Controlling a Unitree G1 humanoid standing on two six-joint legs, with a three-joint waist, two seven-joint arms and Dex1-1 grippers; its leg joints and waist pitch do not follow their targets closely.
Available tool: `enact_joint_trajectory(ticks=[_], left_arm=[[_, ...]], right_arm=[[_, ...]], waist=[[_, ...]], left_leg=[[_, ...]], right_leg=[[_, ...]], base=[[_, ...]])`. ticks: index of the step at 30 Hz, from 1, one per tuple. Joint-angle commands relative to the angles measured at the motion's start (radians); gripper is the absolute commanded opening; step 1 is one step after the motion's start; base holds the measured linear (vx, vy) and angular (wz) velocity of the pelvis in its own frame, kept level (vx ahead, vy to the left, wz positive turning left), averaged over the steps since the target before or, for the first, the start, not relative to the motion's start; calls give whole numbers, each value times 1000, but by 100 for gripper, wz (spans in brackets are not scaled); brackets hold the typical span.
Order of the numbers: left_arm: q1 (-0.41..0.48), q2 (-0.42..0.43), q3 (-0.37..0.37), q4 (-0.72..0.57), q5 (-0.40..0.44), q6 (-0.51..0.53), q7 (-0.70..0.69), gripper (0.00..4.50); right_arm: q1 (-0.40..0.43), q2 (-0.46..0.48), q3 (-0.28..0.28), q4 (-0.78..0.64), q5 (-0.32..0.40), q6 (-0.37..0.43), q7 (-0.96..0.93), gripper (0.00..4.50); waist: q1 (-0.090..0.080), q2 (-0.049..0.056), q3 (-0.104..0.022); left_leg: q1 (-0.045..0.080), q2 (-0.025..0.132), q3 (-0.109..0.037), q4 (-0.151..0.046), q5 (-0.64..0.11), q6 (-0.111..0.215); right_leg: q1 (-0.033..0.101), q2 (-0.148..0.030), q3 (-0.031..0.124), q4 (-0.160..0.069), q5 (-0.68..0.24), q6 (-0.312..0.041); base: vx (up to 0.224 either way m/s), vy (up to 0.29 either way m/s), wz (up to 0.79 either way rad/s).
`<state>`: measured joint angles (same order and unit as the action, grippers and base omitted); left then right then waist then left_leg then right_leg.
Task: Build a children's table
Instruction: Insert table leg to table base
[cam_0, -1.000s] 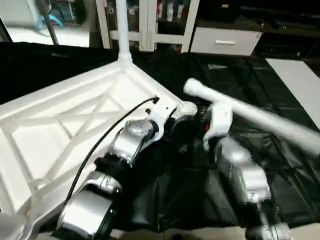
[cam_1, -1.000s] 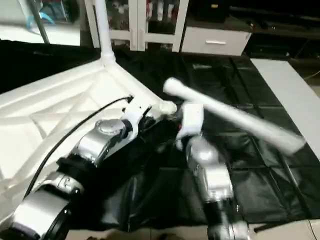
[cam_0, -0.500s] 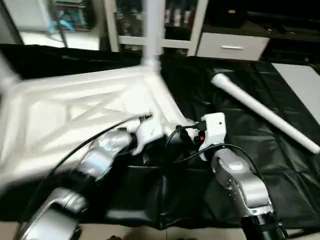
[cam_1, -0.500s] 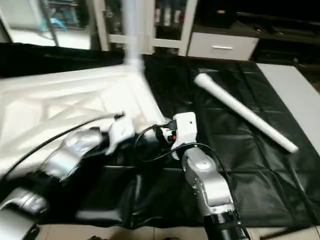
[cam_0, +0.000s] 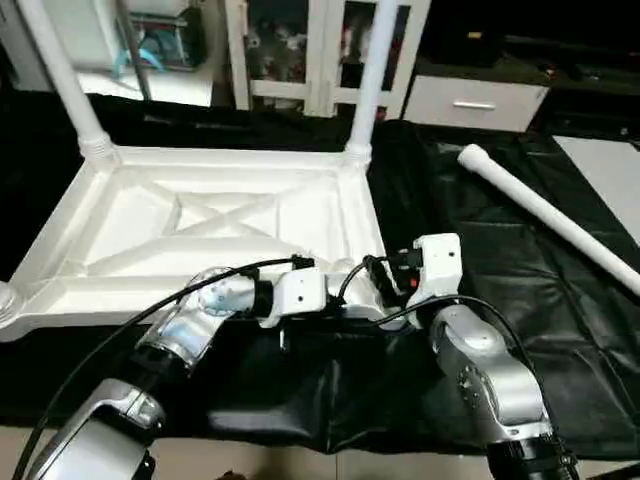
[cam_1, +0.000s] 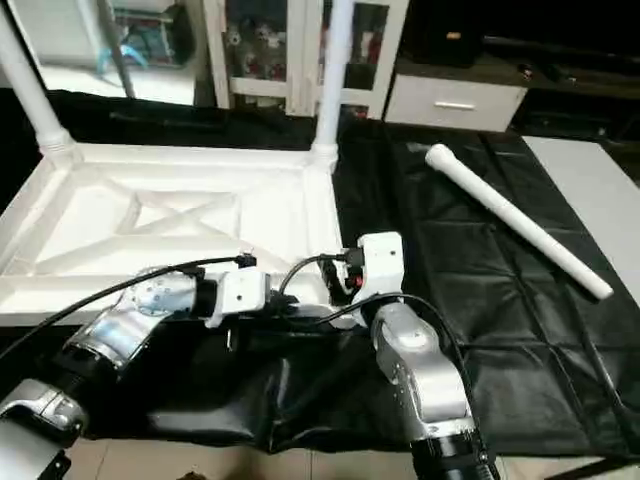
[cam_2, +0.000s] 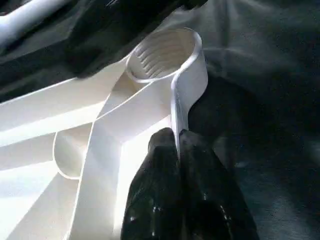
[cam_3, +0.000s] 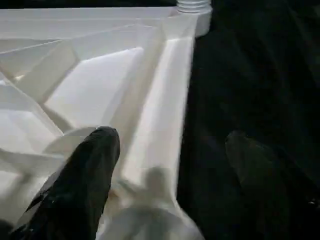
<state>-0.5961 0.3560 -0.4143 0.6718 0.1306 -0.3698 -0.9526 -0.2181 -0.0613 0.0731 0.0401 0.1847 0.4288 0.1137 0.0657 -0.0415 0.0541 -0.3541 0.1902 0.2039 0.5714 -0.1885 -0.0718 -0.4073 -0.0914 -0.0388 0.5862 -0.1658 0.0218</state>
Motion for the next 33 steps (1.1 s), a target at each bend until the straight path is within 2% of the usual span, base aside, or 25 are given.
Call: enact_joint_trajectory(ticks=[1, 2, 3, 4, 5, 8, 11, 13, 15, 16, 18, 19, 20, 21, 23, 24, 25, 26, 27, 28, 29, 30, 31, 32, 33], left_arm=[[-19, 28, 37, 46, -1, 19, 10, 0], [-14, 30, 72, 34, -69, 51, -48, 45], [1, 33, 98, 0, -130, 81, -102, 45], [1, 33, 98, 0, -130, 81, -102, 45], [24, 38, 122, -44, -185, 104, -138, 45], [43, 35, 154, -84, -241, 124, -161, 79], [47, 26, 199, -140, -321, 154, -156, 92], [45, 22, 209, -150, -336, 169, -157, 117], [23, -11, 315, -194, -395, 235, -21, 128], [24, -32, 364, -212, -420, 284, 64, 137], [65, -78, 447, -275, -475, 398, 227, 137], [111, -112, 478, -302, -446, 440, 358, 137], [145, -133, 493, -320, -420, 460, 440, 137], [204, -176, 502, -360, -401, 453, 529, 137], [229, -196, 501, -384, -392, 453, 554, 137], [244, -207, 497, -399, -376, 442, 569, 137], [255, -219, 489, -410, -352, 456, 591, 137], [263, -236, 467, -423, -264, 425, 656, 137], [264, -241, 460, -428, -241, 414, 675, 137], [262, -241, 457, -429, -229, 408, 682, 137], [255, -241, 443, -443, -190, 403, 716, 137], [254, -241, 442, -445, -187, 404, 719, 137], [249, -248, 440, -461, -199, 428, 726, 137], [248, -250, 434, -478, -197, 442, 737, 137], [248, -251, 430, -488, -197, 451, 744, 137]], right_arm=[[1, 1, -26, -17, 0, 1, -10, 372], [-1, 4, -30, -19, 0, 0, -13, 375], [-1, 6, -35, -20, 2, -1, -15, 375], [-1, 6, -35, -20, 2, -1, -15, 375], [2, 9, -40, -19, 3, -2, -22, 375], [-1, 15, -41, -16, 3, -4, -28, 375], [-16, 28, -54, -15, 16, -7, -31, 375], [-19, 30, -57, -17, 19, -6, -30, 375], [-44, 19, -65, -59, 30, 28, -19, 375], [-45, 16, -73, -77, 31, 37, -26, 375], [-29, -8, -79, -102, -6, 56, -56, 375], [-13, -34, -75, -110, -37, 39, -59, 375], [0, -53, -70, -115, -58, 25, -57, 375], [16, -81, -58, -135, -85, -6, -39, 375], [21, -79, -65, -155, -69, -13, -27, 375], [21, -79, -68, -168, -58, -15, -17, 375], [20, -77, -71, -173, -48, -21, -10, 375], [18, -73, -68, -164, -41, -39, 2, 375], [18, -71, -67, -159, -43, -47, 3, 375], [17, -70, -69, -155, -42, -48, 1, 375], [13, -62, -78, -143, -38, -47, -8, 375], [12, -62, -79, -142, -37, -47, -8, 375], [3, -65, -79, -128, -39, -52, -7, 375], [-1, -68, -79, -121, -38, -56, -5, 375], [-3, -70, -79, -117, -36, -57, -3, 375]], waist=[[-2, 11, -61], [-9, 11, -62], [-13, 9, -63], [-14, 10, -64], [-16, 9, -69], [-17, 16, -70], [-11, 13, -70], [-10, 14, -68], [-9, 26, -66], [-5, 46, -62], [-8, 44, -63], [-6, 48, -65], [-7, 39, -62], [-6, 34, -61], [-4, 37, -63], [-8, 46, -66], [-8, 46, -66], [-20, 41, -69], [-32, 62, -64], [-35, 70, -64], [-43, 79, -61], [-50, 75, -63], [-68, 73, -62], [-70, 64, -57], [-65, 48, -55]], left_leg=[[13, 36, -23, -79, -319, -62], [8, 34, -23, -78, -298, -59], [2, 32, -24, -78, -281, -55], [1, 31, -24, -75, -270, -53], [2, 32, -22, -71, -243, -44], [3, 31, -15, -63, -176, -18], [6, 33, -13, -62, -170, -6], [8, 34, -12, -62, -179, -6], [12, 35, -13, -63, -211, -24], [11, 33, -17, -64, -228, -37], [10, 31, -18, -64, -259, -49], [11, 35, -18, -61, -258, -57], [6, 36, -17, -59, -247, -44], [1, 28, -16, -57, -243, -25], [-1, 26, -16, -56, -236, -15], [3, 33, -25, -61, -238, -23], [3, 33, -25, -61, -238, -23], [12, 52, -42, -71, -263, -46], [24, 96, -69, -96, -286, -28], [35, 127, -81, -109, -297, -9], [-13, 121, -157, -139, -362, 114], [4, 127, -182, -137, -390, 159], [-5, 119, -218, -133, -380, 239], [-30, 89, -233, -134, -352, 277], [-54, 50, -239, -123, -344, 253]], right_leg=[[30, -45, 38, -65, -260, -145], [34, -47, 38, -59, -244, -160], [39, -48, 37, -56, -232, -167], [39, -49, 37, -52, -222, -175], [40, -47, 38, -47, -180, -189], [37, -38, 36, -34, -43, -238], [39, -40, 35, -29, -30, -257], [37, -38, 35, -32, -44, -258], [37, -36, 34, -32, -73, -251], [36, -38, 34, -33, -86, -244], [43, -33, 33, -38, -105, -230], [45, -35, 33, -33, -92, -234], [48, -33, 33, -40, -84, -232], [50, -32, 33, -48, -141, -208], [50, -35, 35, -55, -189, -184], [42, -20, 27, -56, -201, -166], [42, -20, 27, -56, -201, -166], [40, 10, 5, -49, -135, -177], [32, 21, -17, -37, -95, -211], [25, 19, -26, -30, -81, -230], [53, 15, -69, 13, -73, -272], [37, 17, -75, 23, -94, -293], [44, 6, -80, 42, -125, -350], [59, -2, -78, 44, -164, -393], [73, -9, -72, 32, -222, -425]], base=[[0, 0, 0], [0, 0, 0], [0, 0, 0], [0, 0, 0], [0, 0, 0], [0, 0, 0], [0, 0, 0], [0, 0, 0], [0, 0, 0], [0, 0, 0], [0, 0, 0], [0, 0, 0], [0, 0, 0], [0, 0, 0], [0, 0, 0], [0, 0, 0], [0, 0, 0], [0, 0, 0], [0, 0, 0], [-14, -58, 2], [-24, -104, 31], [-24, -104, 31], [-23, -145, 53], [-12, -187, 52], [-12, -187, 52]])
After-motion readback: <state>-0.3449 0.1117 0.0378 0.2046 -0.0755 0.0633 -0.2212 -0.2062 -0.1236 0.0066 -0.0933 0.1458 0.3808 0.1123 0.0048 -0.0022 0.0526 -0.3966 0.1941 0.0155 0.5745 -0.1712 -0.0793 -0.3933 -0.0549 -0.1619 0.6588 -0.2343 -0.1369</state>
